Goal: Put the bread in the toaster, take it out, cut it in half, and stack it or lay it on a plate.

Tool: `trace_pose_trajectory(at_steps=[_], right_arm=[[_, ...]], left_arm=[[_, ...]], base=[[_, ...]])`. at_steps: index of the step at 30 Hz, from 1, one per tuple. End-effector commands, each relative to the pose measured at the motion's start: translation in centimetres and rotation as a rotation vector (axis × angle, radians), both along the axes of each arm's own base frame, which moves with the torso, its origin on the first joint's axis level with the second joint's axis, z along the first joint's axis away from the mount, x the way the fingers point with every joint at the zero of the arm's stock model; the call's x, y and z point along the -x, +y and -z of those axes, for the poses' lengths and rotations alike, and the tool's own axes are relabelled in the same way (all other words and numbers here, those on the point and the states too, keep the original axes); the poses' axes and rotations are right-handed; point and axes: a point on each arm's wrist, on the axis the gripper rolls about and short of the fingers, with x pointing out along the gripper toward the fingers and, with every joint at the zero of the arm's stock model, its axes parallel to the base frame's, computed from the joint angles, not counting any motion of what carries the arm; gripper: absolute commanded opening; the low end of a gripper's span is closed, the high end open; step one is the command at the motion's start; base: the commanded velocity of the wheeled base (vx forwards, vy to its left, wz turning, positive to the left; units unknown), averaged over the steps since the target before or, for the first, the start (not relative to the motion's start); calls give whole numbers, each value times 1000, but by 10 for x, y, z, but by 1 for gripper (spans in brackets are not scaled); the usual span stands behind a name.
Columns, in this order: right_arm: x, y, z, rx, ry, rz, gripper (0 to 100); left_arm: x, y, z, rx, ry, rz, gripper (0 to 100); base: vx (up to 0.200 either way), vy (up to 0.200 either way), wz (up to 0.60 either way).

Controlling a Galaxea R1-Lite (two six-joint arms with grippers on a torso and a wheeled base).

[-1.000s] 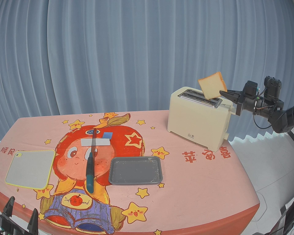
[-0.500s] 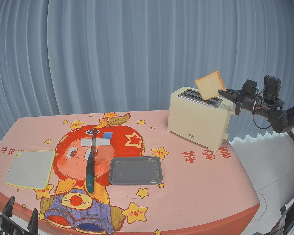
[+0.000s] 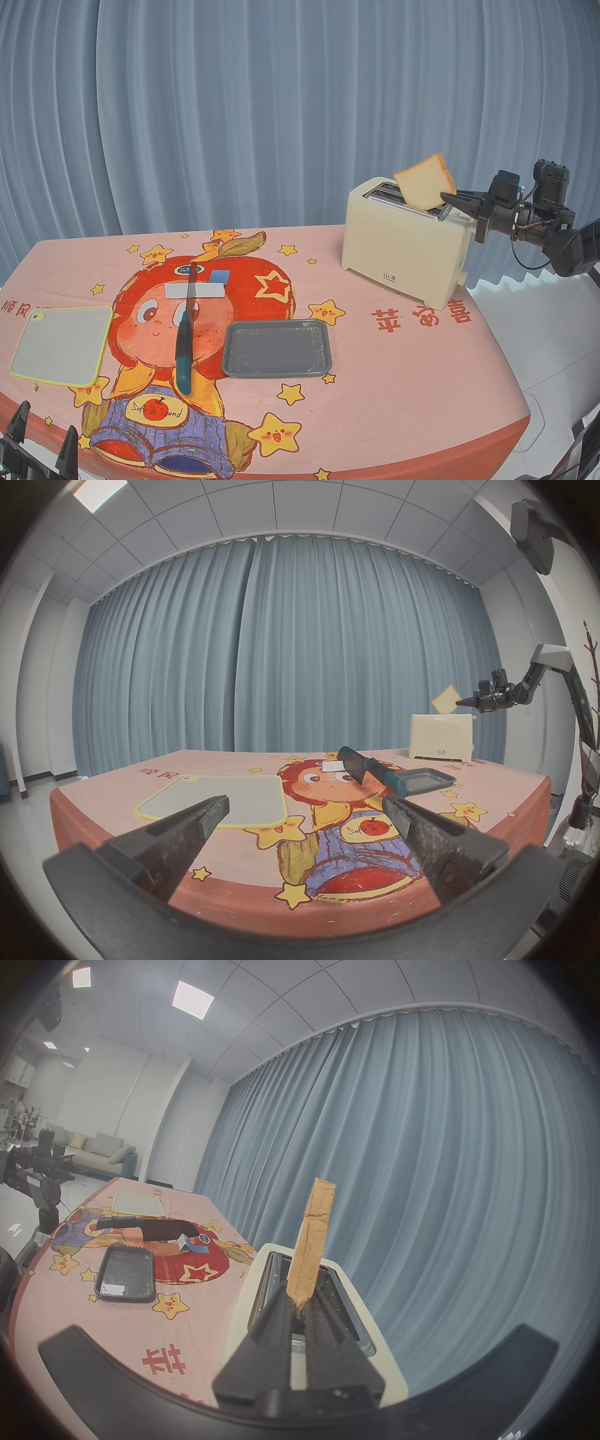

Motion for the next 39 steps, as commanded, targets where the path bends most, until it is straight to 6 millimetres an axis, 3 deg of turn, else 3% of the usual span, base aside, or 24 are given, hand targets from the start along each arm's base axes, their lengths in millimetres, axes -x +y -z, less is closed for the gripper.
trace_pose_trajectory(at_steps=[1,10,39], right_arm=[[-2,0,5,1,13,-1,0],[-8,1,17,4,41,1,0],[-9,0,16,13,31,-1,0]], left_arm=[[-1,0,5,0,15,-1,100],[-1,0,5,0,15,0,100],[-1,0,5,0,15,0,100]], base=[[0,0,0],[0,0,0],[0,0,0]])
